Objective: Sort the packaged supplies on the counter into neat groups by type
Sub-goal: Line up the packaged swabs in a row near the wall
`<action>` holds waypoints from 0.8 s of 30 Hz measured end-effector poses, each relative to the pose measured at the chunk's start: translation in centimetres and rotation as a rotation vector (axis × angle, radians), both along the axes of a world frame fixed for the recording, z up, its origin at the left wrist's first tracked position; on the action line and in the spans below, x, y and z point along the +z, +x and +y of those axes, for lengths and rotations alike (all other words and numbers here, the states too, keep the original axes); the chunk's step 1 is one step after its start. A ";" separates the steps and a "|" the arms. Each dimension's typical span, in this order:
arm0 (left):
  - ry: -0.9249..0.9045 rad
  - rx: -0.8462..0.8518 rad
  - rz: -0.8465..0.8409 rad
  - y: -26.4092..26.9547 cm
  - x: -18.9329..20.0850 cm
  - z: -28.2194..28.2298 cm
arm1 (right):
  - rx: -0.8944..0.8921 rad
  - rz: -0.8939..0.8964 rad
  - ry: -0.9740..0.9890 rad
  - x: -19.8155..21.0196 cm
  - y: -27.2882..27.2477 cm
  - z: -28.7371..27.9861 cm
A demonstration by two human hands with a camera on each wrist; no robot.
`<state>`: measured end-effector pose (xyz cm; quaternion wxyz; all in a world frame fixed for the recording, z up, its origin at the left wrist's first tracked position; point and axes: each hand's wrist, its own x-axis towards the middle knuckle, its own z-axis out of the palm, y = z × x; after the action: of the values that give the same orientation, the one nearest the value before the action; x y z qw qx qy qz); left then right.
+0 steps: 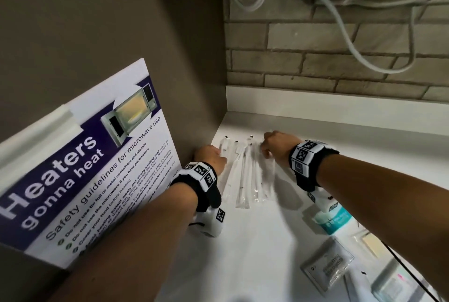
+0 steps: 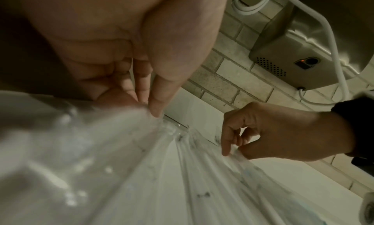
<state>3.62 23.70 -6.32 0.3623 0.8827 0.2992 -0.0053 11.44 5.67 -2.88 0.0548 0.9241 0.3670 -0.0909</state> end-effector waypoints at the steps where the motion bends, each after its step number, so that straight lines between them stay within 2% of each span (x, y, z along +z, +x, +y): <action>1: 0.005 -0.010 0.015 0.0 -0.2 0.1 | -0.013 0.029 -0.003 -0.3 0.1 -0.1; 5: 0.005 -0.078 0.050 0.0 -0.9 0.3 | -0.058 0.081 -0.058 -1.2 -0.7 -0.1; 8: 0.080 -0.132 0.066 -0.3 -0.9 0.0 | -0.027 -0.042 -0.044 -1.1 -2.3 0.5; 11: 0.194 -0.167 0.019 -0.8 -0.5 -0.4 | 0.024 -0.114 0.079 -0.7 -4.2 2.0; 13: 0.241 -0.211 0.033 -1.2 -0.3 -0.7 | 0.046 -0.081 0.096 -0.9 -5.6 3.4; 19: 0.305 -0.277 0.082 -3.0 -0.3 -1.0 | -0.011 0.004 -0.063 -3.3 -8.3 6.0; 24: 0.353 -0.323 0.053 -3.8 -0.6 -1.1 | -0.088 0.056 0.019 -4.3 -9.2 5.3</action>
<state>-0.19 22.65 -6.90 0.1889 0.9683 0.1601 -0.0340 2.25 10.92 -7.19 0.0317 0.9370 0.3283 -0.1154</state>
